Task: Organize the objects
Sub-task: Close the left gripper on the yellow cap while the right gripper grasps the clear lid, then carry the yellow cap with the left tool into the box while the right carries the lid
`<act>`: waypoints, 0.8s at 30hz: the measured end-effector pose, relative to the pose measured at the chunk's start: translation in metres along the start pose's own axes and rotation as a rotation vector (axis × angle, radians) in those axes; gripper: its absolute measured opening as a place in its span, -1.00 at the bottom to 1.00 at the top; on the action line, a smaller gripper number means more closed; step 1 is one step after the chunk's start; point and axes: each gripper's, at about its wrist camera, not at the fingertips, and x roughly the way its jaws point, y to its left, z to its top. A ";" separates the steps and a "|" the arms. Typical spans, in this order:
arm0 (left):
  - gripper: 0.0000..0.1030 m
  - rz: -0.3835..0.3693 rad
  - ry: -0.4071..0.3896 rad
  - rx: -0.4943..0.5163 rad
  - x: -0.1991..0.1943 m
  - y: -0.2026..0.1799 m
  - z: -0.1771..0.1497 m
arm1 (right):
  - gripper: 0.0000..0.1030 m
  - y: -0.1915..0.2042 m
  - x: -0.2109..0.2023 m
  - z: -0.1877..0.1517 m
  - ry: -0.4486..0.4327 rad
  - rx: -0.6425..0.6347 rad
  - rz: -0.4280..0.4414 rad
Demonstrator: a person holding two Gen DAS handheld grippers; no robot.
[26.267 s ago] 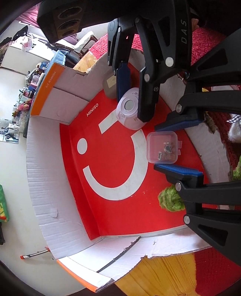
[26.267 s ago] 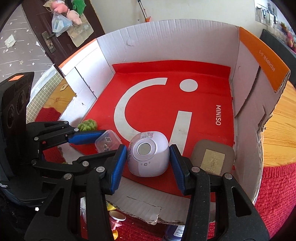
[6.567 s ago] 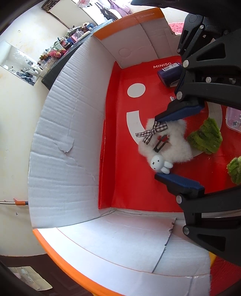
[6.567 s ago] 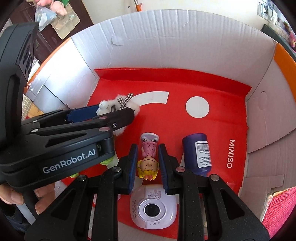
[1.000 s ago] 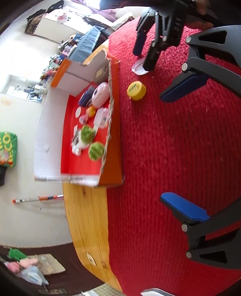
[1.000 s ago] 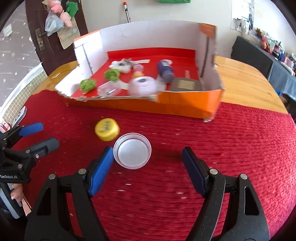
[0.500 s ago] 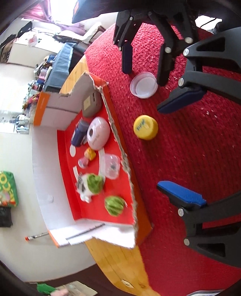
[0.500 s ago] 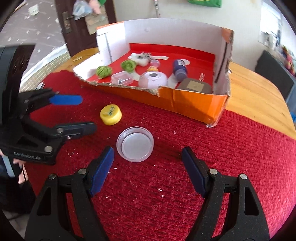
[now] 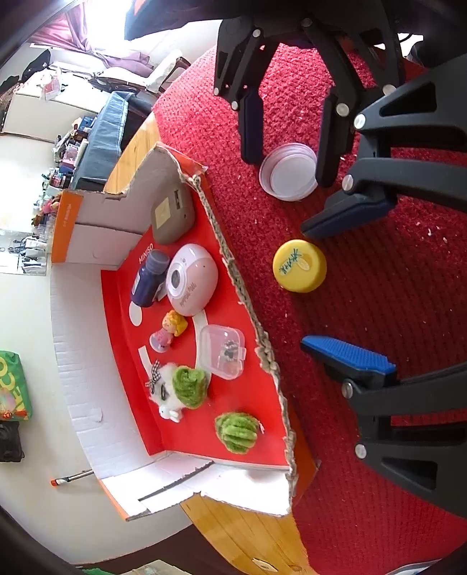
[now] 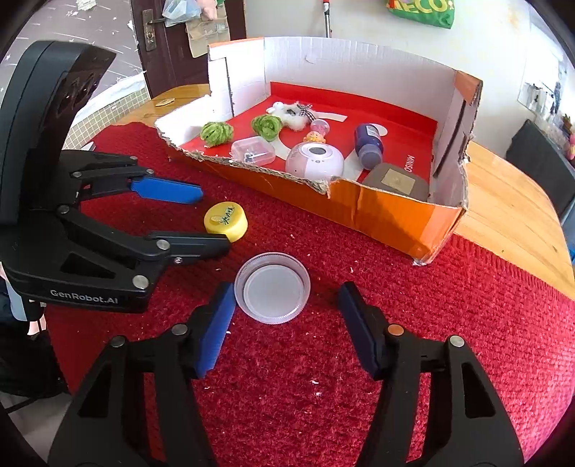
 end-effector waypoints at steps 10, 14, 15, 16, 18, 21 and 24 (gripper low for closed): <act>-0.40 -0.037 -0.006 0.016 -0.001 -0.004 0.001 | -0.24 0.005 -0.001 -0.001 -0.005 -0.016 -0.021; -0.40 -0.048 -0.025 0.024 -0.010 -0.006 -0.001 | -0.24 0.006 -0.006 0.000 -0.008 -0.010 -0.025; -0.40 -0.051 -0.031 0.025 -0.012 -0.007 -0.001 | -0.24 0.006 -0.008 0.000 -0.012 -0.007 -0.026; -0.40 -0.054 -0.036 0.024 -0.015 -0.007 -0.002 | -0.24 0.006 -0.010 0.001 -0.016 -0.004 -0.027; -0.40 -0.057 -0.047 0.022 -0.019 -0.007 -0.002 | -0.24 0.006 -0.013 0.002 -0.024 0.001 -0.032; -0.40 -0.059 -0.058 0.019 -0.025 -0.007 -0.004 | -0.24 0.008 -0.017 0.003 -0.031 0.002 -0.033; -0.40 -0.060 -0.066 0.018 -0.029 -0.007 -0.005 | -0.24 0.010 -0.019 0.004 -0.031 0.000 -0.038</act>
